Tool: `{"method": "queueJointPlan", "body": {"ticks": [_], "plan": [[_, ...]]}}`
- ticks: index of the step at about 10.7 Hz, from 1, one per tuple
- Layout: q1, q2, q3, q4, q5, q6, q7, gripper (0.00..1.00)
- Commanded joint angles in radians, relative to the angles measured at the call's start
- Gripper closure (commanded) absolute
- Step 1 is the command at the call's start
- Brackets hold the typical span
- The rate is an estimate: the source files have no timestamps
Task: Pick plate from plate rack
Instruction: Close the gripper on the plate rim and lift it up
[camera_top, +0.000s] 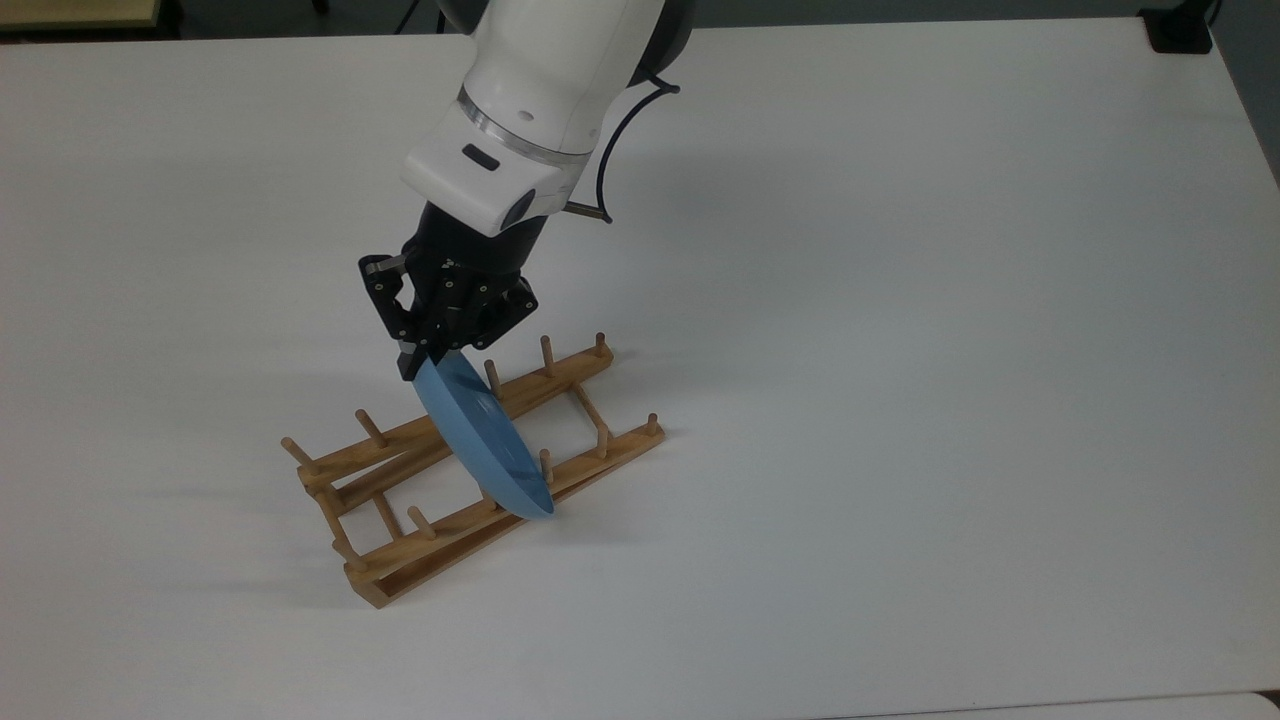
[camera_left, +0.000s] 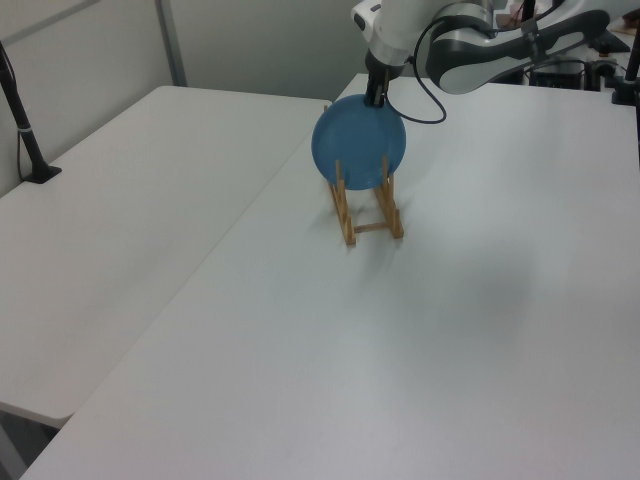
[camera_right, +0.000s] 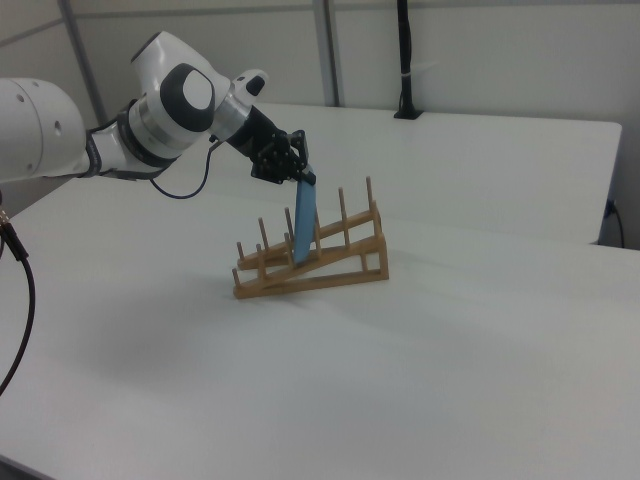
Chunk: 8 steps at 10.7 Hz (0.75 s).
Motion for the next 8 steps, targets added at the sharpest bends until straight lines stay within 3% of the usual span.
{"method": "queueJointPlan", "body": {"ticks": [1,5,8], "plan": [[0.013,0.006,0.000,0.015,-0.042,0.008,0.014,1.00],[0.013,-0.043,0.020,0.030,-0.090,0.008,0.009,1.00],[-0.002,-0.080,0.020,0.067,-0.064,0.006,0.035,1.00]]}}
